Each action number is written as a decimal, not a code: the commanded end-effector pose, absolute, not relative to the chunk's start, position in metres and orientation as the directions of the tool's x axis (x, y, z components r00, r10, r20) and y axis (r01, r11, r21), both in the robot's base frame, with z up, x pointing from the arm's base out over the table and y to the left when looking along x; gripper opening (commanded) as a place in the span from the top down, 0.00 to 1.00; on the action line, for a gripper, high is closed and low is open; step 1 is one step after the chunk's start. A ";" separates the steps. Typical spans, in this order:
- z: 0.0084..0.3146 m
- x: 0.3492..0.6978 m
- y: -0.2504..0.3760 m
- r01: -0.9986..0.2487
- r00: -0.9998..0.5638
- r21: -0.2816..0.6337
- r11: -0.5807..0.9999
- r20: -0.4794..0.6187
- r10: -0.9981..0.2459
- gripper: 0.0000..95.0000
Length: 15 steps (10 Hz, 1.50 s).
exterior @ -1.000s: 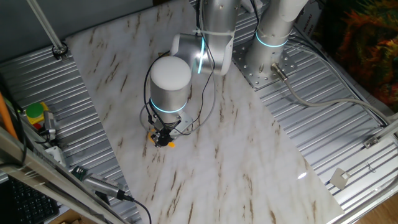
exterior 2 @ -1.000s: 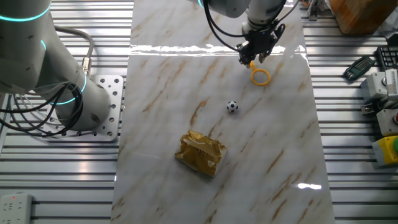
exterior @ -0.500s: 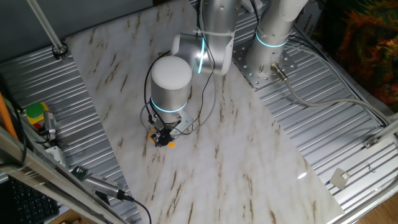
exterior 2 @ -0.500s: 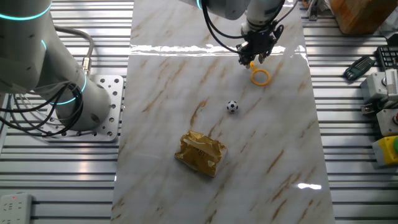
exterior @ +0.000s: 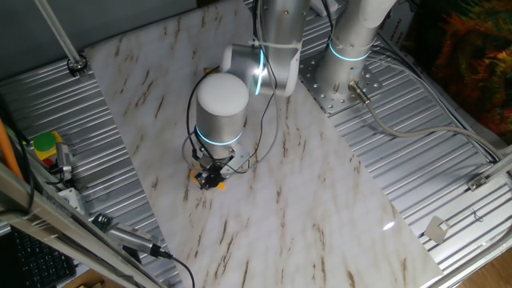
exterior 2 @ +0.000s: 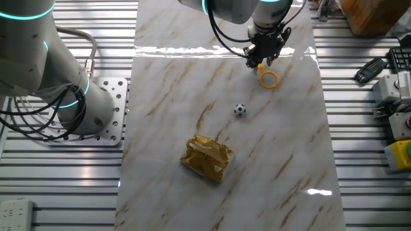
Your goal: Attach the bubble ring to the ball
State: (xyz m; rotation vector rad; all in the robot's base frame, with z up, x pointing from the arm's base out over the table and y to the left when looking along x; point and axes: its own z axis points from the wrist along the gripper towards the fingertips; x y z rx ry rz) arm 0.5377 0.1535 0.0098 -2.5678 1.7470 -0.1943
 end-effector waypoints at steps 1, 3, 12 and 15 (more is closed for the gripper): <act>0.009 0.537 0.154 -0.925 0.360 -0.097 -0.367 0.084 -0.929 0.60; 0.008 0.537 0.154 -0.926 0.356 -0.100 -0.363 0.081 -0.931 0.60; 0.006 0.537 0.154 -0.938 0.335 -0.065 -0.340 0.078 -0.939 0.80; 0.006 0.537 0.154 -0.954 0.290 -0.059 -0.294 0.068 -0.955 1.00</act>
